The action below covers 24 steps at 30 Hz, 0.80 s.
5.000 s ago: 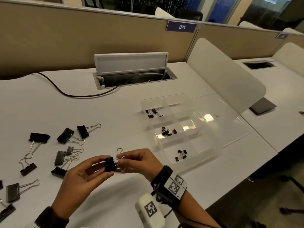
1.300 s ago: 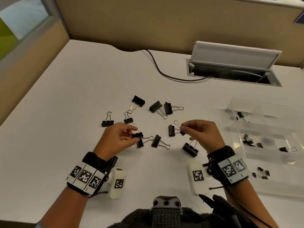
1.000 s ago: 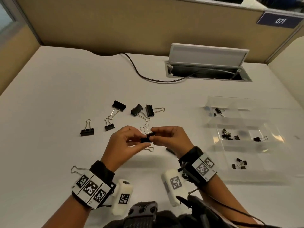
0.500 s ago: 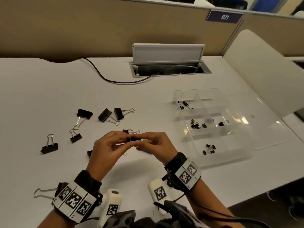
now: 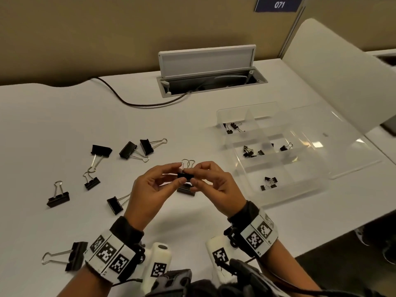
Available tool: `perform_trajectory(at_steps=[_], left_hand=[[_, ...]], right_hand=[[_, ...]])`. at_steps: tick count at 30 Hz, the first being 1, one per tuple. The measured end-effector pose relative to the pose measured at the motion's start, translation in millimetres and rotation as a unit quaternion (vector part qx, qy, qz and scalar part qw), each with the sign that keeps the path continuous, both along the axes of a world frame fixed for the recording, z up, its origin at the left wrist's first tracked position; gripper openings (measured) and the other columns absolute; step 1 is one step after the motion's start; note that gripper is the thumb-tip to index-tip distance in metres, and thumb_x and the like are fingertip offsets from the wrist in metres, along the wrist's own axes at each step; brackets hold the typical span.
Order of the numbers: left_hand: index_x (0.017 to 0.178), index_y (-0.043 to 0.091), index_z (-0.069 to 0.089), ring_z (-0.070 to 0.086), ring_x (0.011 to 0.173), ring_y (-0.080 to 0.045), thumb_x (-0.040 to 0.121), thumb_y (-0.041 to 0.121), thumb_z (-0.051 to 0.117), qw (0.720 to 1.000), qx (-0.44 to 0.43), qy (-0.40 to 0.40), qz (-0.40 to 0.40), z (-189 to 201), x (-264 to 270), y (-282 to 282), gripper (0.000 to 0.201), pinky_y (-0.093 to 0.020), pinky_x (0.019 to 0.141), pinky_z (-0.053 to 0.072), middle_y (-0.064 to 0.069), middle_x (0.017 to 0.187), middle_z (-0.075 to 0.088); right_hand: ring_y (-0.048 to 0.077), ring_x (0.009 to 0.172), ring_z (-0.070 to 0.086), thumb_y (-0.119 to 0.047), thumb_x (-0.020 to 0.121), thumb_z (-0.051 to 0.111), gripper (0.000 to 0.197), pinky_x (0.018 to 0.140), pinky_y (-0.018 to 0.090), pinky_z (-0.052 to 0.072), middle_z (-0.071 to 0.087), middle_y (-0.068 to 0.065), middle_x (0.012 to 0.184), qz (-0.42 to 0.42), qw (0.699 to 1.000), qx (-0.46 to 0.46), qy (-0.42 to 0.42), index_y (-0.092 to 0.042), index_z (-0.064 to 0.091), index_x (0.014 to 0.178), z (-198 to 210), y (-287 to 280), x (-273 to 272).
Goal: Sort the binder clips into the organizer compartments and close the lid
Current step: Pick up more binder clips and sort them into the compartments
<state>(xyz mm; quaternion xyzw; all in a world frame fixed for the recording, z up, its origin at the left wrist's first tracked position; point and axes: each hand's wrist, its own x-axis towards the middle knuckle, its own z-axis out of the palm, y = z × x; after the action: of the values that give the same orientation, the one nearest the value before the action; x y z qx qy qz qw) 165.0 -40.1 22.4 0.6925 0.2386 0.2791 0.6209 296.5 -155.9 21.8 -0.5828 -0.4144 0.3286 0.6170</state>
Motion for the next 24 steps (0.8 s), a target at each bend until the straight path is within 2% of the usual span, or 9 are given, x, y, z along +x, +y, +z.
perform_trajectory(at_steps=[3, 7, 10, 12, 14, 16, 19, 22, 24], left_hand=[[0.103, 0.020, 0.068, 0.070, 0.089, -0.012, 0.074, 0.002, 0.071, 1.000, -0.002, -0.004, -0.002, -1, 5, -1, 0.033, -0.016, 0.077, 0.053, -0.007, 0.103, 0.070], [0.101, 0.018, 0.068, 0.070, 0.088, -0.011, 0.070, 0.014, 0.071, 1.000, -0.003, -0.004, 0.002, -1, 11, -8, 0.031, -0.015, 0.077, 0.053, -0.003, 0.098, 0.071], [0.095, 0.023, 0.071, 0.071, 0.087, -0.012, 0.068, 0.016, 0.072, 1.000, -0.010, -0.017, 0.003, -1, 16, -12, 0.029, -0.016, 0.076, 0.054, 0.005, 0.094, 0.074], [0.093, 0.029, 0.073, 0.071, 0.088, -0.011, 0.068, 0.015, 0.071, 1.000, -0.009, -0.021, -0.003, -1, 20, -14, 0.029, -0.015, 0.076, 0.054, 0.012, 0.095, 0.073], [0.091, 0.033, 0.073, 0.071, 0.089, -0.012, 0.067, 0.014, 0.072, 0.999, -0.016, -0.030, -0.008, 1, 24, -15, 0.031, -0.016, 0.076, 0.054, 0.012, 0.095, 0.074], [0.092, 0.033, 0.073, 0.071, 0.089, -0.012, 0.067, 0.012, 0.071, 0.999, -0.020, -0.038, -0.011, 2, 27, -17, 0.032, -0.016, 0.076, 0.054, 0.011, 0.095, 0.074], [0.093, 0.035, 0.073, 0.070, 0.090, -0.008, 0.067, 0.014, 0.072, 0.999, -0.004, -0.032, -0.011, 2, 30, -17, 0.033, -0.015, 0.076, 0.053, 0.015, 0.095, 0.074], [0.095, 0.042, 0.071, 0.069, 0.093, -0.007, 0.070, 0.037, 0.077, 0.999, 0.030, -0.022, -0.017, 1, 33, -18, 0.027, -0.015, 0.078, 0.054, 0.017, 0.097, 0.072], [0.097, 0.041, 0.070, 0.068, 0.094, -0.007, 0.067, 0.056, 0.070, 0.999, 0.040, -0.015, -0.022, 0, 36, -19, 0.033, -0.014, 0.078, 0.053, 0.017, 0.100, 0.071]], right_hand=[[0.018, 0.102, 0.058, -0.019, 0.085, 0.057, 0.025, 0.083, 0.034, 0.056, 0.054, 0.001, 0.103, -0.013, 0.999, 0.003, -0.051, -0.018, 0.068, 0.108, -4, -2, 6], [0.014, 0.097, 0.060, -0.024, 0.081, 0.058, 0.026, 0.077, 0.029, 0.056, 0.056, -0.001, 0.100, -0.001, 0.999, -0.014, -0.051, -0.017, 0.068, 0.104, -4, -6, 13], [0.017, 0.093, 0.064, -0.023, 0.079, 0.066, 0.020, 0.074, 0.037, 0.058, 0.062, 0.004, 0.101, -0.008, 0.998, -0.016, -0.057, -0.026, 0.067, 0.099, -2, -10, 23], [0.015, 0.092, 0.065, -0.018, 0.078, 0.070, 0.034, 0.076, 0.032, 0.058, 0.061, 0.005, 0.104, -0.002, 0.998, -0.037, -0.053, -0.027, 0.062, 0.110, -1, -13, 29], [0.013, 0.090, 0.064, -0.014, 0.078, 0.070, 0.039, 0.076, 0.026, 0.057, 0.060, 0.006, 0.103, 0.005, 0.998, -0.042, -0.056, -0.021, 0.060, 0.116, -1, -14, 34], [0.014, 0.087, 0.064, -0.012, 0.077, 0.071, 0.038, 0.075, 0.024, 0.056, 0.061, 0.007, 0.099, 0.006, 0.998, -0.029, -0.056, -0.018, 0.062, 0.114, -1, -15, 37], [0.016, 0.083, 0.067, -0.009, 0.072, 0.075, 0.038, 0.074, 0.026, 0.057, 0.064, 0.004, 0.096, -0.004, 0.999, -0.010, -0.046, -0.018, 0.065, 0.108, 0, -15, 42], [0.014, 0.085, 0.069, -0.009, 0.072, 0.076, 0.036, 0.074, 0.028, 0.058, 0.065, 0.000, 0.097, 0.004, 0.999, -0.008, -0.049, -0.015, 0.065, 0.107, 0, -17, 45], [0.015, 0.087, 0.069, -0.009, 0.073, 0.075, 0.034, 0.076, 0.030, 0.059, 0.066, -0.001, 0.097, 0.005, 0.999, -0.012, -0.033, -0.015, 0.065, 0.105, -2, -18, 49]])
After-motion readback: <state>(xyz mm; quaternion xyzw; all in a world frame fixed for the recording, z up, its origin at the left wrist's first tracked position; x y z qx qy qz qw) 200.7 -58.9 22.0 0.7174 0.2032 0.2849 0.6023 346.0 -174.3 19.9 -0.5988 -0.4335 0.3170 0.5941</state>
